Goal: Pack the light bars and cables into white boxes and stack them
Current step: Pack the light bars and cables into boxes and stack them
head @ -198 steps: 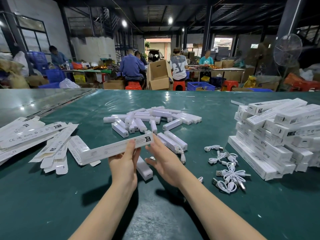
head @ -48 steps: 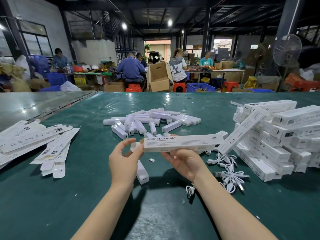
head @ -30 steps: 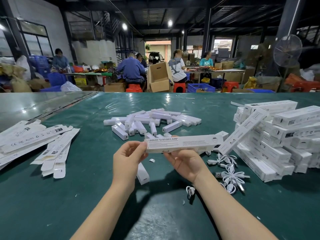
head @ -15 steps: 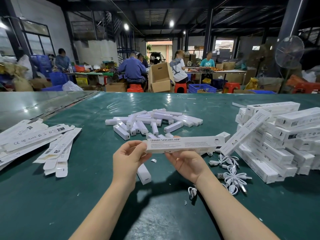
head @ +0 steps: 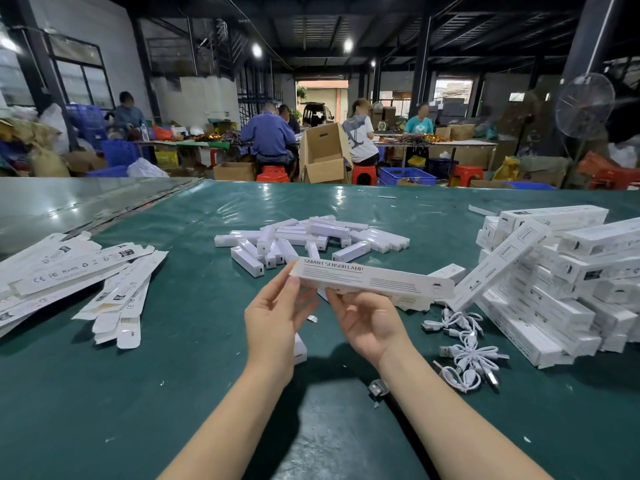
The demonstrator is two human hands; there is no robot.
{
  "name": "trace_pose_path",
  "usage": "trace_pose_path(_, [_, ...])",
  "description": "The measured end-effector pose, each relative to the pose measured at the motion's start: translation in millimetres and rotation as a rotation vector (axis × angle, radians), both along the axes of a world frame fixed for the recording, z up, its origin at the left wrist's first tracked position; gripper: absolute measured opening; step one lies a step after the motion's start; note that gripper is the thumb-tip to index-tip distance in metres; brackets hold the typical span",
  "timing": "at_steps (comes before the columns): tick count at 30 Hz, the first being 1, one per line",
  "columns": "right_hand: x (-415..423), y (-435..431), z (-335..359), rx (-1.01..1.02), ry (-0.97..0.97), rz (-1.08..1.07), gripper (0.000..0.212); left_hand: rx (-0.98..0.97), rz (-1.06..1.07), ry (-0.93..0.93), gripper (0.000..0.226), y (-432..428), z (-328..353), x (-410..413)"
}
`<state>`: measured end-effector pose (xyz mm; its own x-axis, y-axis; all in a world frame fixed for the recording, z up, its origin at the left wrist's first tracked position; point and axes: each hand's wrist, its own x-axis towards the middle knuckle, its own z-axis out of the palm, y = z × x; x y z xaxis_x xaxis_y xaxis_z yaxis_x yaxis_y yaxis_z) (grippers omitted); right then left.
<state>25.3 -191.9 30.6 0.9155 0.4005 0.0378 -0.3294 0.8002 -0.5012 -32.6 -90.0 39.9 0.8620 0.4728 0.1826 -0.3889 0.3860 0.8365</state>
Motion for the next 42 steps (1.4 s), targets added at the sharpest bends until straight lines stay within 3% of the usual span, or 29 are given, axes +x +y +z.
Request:
trace_pose_path(4, [-4,4,0,-0.006,0.018,0.015,0.039,0.075,0.217,0.021,0.018,9,-1,1])
trace_pose_path(8, [-5,5,-1,-0.009,0.042,0.008,0.038,0.405,0.446,-0.008,0.023,10,-7,0])
trace_pose_path(11, [-5,3,-2,-0.007,0.047,-0.004,0.037,0.558,0.476,-0.025,0.026,13,-7,-1])
trace_pose_path(18, [-4,7,-6,-0.076,-0.007,0.016,0.044,0.078,0.177,0.132,0.015,25,-7,7])
trace_pose_path(22, [-4,12,-10,-0.097,-0.043,0.018,0.044,0.125,0.269,0.136,0.016,28,-10,10])
trace_pose_path(25, [-8,10,-5,-0.092,-0.101,0.068,0.027,0.202,0.337,0.146,0.009,26,-12,10])
trace_pose_path(27, [-9,10,-1,-0.084,-0.067,0.045,0.073,0.225,0.366,0.165,0.011,25,-14,10])
trace_pose_path(28, [-8,11,0,-0.093,-0.019,0.002,0.087,0.245,0.38,0.171,0.008,25,-15,10])
trace_pose_path(29, [-8,13,1,-0.121,0.024,-0.052,0.085,0.265,0.39,0.178,0.01,25,-14,9])
trace_pose_path(33, [-6,16,0,-0.171,0.098,-0.136,0.014,0.234,0.376,0.189,0.019,21,-12,8])
trace_pose_path(38, [-9,19,-1,-0.121,-0.002,-0.021,0.015,0.039,0.373,0.169,0.009,23,-11,11])
trace_pose_path(42, [-9,18,0,-0.041,-0.017,0.026,0.017,0.195,0.396,0.153,0.012,23,-11,9])
